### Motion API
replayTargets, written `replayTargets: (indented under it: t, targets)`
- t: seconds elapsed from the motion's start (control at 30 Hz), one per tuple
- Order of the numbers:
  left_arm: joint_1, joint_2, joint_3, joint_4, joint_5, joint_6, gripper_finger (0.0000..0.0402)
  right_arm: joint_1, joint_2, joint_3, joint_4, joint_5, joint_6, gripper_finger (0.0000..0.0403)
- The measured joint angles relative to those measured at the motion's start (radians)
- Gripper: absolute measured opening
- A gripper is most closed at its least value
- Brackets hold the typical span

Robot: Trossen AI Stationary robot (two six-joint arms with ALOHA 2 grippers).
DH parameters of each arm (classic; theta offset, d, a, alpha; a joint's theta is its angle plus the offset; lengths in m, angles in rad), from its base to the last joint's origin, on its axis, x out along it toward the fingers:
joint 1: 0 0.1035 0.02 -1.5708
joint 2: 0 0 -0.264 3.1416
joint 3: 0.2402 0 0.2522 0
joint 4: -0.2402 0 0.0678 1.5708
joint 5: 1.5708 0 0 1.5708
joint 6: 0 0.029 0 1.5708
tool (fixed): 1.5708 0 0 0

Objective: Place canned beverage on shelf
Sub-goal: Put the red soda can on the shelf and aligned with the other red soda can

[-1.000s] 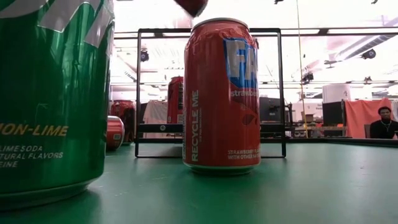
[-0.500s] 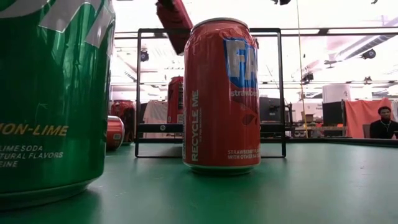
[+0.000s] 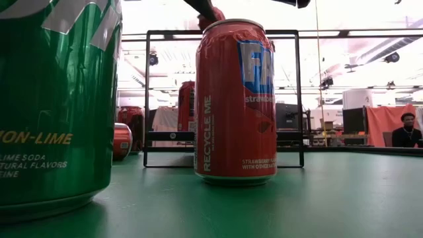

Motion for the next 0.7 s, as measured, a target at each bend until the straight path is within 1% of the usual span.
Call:
replayTargets:
  t: [0.23,0.37,0.53,0.7]
  targets:
    - [0.036,0.105,0.088,-0.073,0.001,-0.011,0.0279,0.0,0.0,0.0,-0.046,0.0,0.005,0.0373]
    - [0.042,0.159,0.118,-0.068,0.001,-0.032,0.0279,0.0,0.0,0.0,-0.052,-0.001,0.005,0.0373]
    - [0.042,0.229,0.133,-0.113,0.001,-0.034,0.0279,0.0,0.0,0.0,-0.056,-0.001,0.006,0.0373]
    - [0.047,0.254,0.141,-0.1,-0.007,-0.045,0.0279,0.0,0.001,0.0,-0.071,-0.001,0.007,0.0373]
